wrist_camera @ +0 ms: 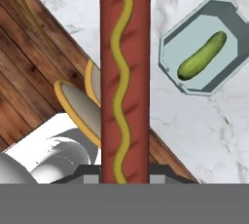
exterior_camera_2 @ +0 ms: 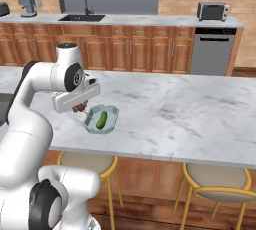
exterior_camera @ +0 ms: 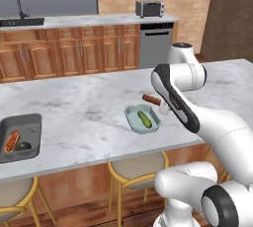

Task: Place one cooked food and one vegetable from the large plate to each tupperware container.

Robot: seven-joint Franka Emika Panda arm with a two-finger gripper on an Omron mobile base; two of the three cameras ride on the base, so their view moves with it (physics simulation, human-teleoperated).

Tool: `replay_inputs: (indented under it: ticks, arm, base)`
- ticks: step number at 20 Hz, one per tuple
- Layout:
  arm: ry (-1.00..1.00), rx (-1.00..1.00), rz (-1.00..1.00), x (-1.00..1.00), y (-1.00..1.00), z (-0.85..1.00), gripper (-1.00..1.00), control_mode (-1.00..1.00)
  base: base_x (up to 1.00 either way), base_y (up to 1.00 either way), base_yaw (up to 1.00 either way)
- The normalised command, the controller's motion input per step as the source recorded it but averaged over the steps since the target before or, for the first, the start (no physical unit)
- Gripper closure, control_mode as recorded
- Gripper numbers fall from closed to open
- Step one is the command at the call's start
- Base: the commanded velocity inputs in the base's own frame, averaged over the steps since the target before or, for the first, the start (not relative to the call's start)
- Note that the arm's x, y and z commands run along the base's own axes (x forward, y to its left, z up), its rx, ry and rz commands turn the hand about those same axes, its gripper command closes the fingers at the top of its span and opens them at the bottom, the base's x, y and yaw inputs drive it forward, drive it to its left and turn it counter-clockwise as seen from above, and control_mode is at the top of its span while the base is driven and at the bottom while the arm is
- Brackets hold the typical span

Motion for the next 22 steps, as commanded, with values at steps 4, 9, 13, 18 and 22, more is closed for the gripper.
replay_inputs:
  ticks: [4,9,13,18,22]
  arm:
    - [0.0,0.0,0.0,0.0,0.0,0.0,1.0,-1.0]
    - [0.02,-0.03,-0.06,0.36,0.05,0.0,1.0,-1.0]
    - [0.02,-0.03,-0.52,0.69,0.25,-0.04,1.0,-1.0]
    - [0.0,0.0,-0.64,0.44,0.32,-0.16,1.0,-1.0]
    - [0.0,0.09,-0.62,0.2,0.13,-0.11,1.0,-1.0]
  base:
    - [0.0,0.0,0.0]
    - [0.0,0.0,0.0]
    - [0.0,0.0,0.0]
    - [0.0,0.0,0.0]
    - [0.0,0.0,0.0]
